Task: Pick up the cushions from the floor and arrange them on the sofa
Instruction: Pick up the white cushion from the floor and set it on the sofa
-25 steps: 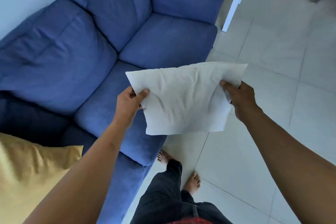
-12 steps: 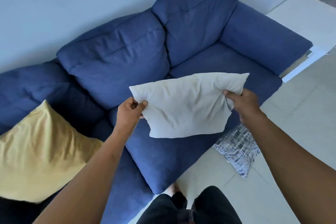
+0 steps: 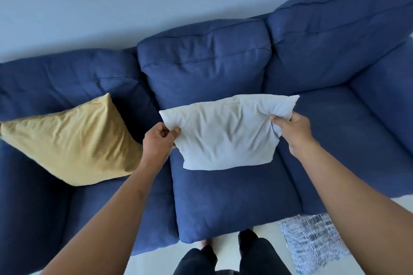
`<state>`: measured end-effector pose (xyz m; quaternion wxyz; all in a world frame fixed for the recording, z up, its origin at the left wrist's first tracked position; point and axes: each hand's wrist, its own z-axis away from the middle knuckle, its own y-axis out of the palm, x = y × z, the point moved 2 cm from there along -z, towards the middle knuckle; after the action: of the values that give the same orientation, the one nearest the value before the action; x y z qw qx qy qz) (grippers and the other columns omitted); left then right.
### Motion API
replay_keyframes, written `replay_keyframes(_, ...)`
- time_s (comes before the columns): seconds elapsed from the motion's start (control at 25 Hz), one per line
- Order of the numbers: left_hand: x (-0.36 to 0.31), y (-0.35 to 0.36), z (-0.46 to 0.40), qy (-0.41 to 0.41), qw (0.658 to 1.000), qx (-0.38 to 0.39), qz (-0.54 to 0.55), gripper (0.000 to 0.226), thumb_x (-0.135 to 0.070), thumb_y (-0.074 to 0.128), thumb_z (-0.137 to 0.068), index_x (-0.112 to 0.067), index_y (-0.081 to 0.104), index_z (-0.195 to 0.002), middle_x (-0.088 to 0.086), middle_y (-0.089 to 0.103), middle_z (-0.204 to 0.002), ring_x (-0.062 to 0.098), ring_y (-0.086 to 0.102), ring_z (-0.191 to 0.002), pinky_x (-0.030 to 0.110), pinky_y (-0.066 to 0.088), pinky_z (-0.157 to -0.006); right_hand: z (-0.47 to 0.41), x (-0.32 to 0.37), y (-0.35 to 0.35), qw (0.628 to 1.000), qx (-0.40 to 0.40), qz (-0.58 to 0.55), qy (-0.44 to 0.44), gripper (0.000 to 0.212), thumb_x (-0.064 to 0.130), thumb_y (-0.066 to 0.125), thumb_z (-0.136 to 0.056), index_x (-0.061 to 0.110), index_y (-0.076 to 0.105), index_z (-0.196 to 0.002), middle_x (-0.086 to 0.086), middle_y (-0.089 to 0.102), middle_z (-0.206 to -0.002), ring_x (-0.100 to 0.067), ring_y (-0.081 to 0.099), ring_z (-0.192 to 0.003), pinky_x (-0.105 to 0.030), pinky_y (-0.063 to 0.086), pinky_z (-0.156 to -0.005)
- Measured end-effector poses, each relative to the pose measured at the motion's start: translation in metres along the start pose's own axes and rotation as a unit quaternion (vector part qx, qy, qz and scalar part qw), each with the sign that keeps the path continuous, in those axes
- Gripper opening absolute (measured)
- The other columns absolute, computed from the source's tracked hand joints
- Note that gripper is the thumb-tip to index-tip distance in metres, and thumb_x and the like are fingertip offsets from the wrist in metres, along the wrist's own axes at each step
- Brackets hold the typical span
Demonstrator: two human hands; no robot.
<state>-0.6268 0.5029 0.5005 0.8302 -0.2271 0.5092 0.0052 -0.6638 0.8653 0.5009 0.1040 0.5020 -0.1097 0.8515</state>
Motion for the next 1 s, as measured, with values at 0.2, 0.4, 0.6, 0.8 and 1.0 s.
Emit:
replay_keyframes(0.2, -0.003, 0.015, -0.016, -0.029, 0.997, -0.070, -0.033, 0.016, -0.023, 0.072, -0.097, -0.007, 0.070, -0.099, 0.020, 0.078, -0.105, 0.038, 0.078, -0.099, 0.038, 0.066, -0.079, -0.053, 0.004, 0.023, 0.999, 0.041, 0.036, 0.005, 0.015, 0.010, 0.074, -0.093, 0.012, 0.074, -0.108, 0.006, 0.074, -0.094, -0.007, 0.069, -0.082, -0.020, 0.052, -0.066)
replay_keyframes(0.4, 0.003, 0.022, -0.052, -0.062, 0.993, -0.091, -0.034, 0.017, -0.025, 0.071, -0.099, -0.008, 0.069, -0.098, 0.020, 0.078, -0.110, 0.038, 0.078, -0.102, 0.016, 0.055, -0.052, -0.095, 0.000, 0.049, 0.996, 0.063, 0.055, 0.019, 0.015, 0.010, 0.075, -0.092, 0.014, 0.075, -0.106, 0.005, 0.076, -0.098, -0.010, 0.072, -0.087, -0.022, 0.054, -0.070)
replay_keyframes(0.6, 0.014, 0.034, -0.110, -0.062, 0.993, -0.090, -0.035, 0.013, -0.024, 0.073, -0.097, -0.012, 0.071, -0.095, 0.018, 0.080, -0.107, 0.033, 0.080, -0.098, 0.029, 0.067, -0.074, -0.145, -0.006, 0.074, 0.995, 0.064, 0.073, 0.027, 0.011, 0.009, 0.075, -0.092, 0.020, 0.074, -0.092, 0.005, 0.076, -0.093, -0.011, 0.072, -0.084, -0.028, 0.059, -0.077)
replay_keyframes(0.8, 0.018, 0.048, -0.161, -0.075, 0.993, -0.085, -0.036, 0.012, -0.025, 0.073, -0.097, -0.017, 0.070, -0.090, 0.013, 0.081, -0.102, 0.027, 0.081, -0.094, 0.046, 0.068, -0.087, -0.192, -0.010, 0.099, 0.994, 0.069, 0.083, 0.029, 0.011, 0.011, 0.075, -0.093, 0.021, 0.073, -0.091, 0.005, 0.076, -0.095, -0.013, 0.073, -0.086, -0.034, 0.062, -0.084)
replay_keyframes(1.0, 0.021, 0.059, -0.203, -0.054, 0.990, -0.121, -0.050, 0.016, -0.029, 0.072, -0.098, -0.015, 0.069, -0.091, 0.003, 0.077, -0.088, 0.023, 0.079, -0.085, 0.043, 0.069, -0.083, -0.234, -0.012, 0.124, 0.994, 0.069, 0.078, 0.026, 0.010, 0.013, 0.075, -0.092, 0.023, 0.073, -0.090, 0.006, 0.077, -0.094, -0.011, 0.074, -0.085, -0.030, 0.063, -0.080)
